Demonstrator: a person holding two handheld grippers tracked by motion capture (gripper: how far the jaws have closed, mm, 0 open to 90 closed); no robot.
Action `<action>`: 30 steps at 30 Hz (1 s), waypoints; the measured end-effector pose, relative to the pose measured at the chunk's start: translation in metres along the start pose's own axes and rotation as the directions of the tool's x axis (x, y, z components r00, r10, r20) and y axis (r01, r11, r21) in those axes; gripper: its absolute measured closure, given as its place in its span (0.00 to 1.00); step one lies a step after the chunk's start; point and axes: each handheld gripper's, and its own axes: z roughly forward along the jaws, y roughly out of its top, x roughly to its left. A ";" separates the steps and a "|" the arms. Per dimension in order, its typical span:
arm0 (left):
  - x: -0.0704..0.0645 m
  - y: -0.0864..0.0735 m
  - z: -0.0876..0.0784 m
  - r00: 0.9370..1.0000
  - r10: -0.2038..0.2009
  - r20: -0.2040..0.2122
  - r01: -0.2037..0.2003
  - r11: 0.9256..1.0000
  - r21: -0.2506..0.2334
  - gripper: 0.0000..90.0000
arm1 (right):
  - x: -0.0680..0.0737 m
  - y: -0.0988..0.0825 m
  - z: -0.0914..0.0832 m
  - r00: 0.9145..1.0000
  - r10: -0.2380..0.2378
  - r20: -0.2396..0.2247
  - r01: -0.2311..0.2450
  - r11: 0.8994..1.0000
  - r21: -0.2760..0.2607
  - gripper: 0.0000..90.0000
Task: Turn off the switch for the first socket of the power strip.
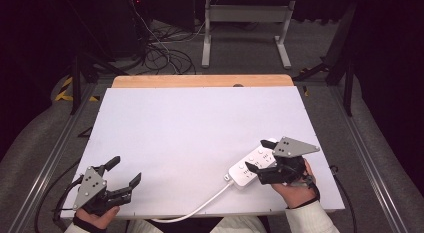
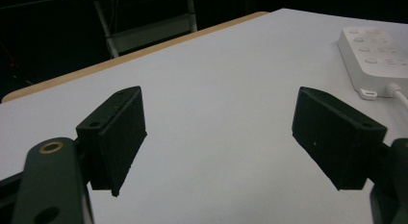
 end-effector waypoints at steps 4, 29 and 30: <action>0.000 0.000 0.000 1.000 0.001 -0.001 -0.001 1.000 0.000 0.22 | -0.004 -0.008 -0.007 1.000 0.019 0.003 -0.019 1.000 -0.011 0.19; -0.001 0.000 0.000 1.000 -0.006 0.001 0.006 1.000 0.001 0.22 | -0.019 -0.058 -0.024 0.997 0.072 0.006 -0.071 0.993 -0.091 0.01; -0.001 0.000 0.000 1.000 -0.004 0.000 0.004 1.000 0.001 0.22 | -0.020 -0.059 -0.024 0.996 0.088 0.004 -0.088 0.993 -0.073 0.00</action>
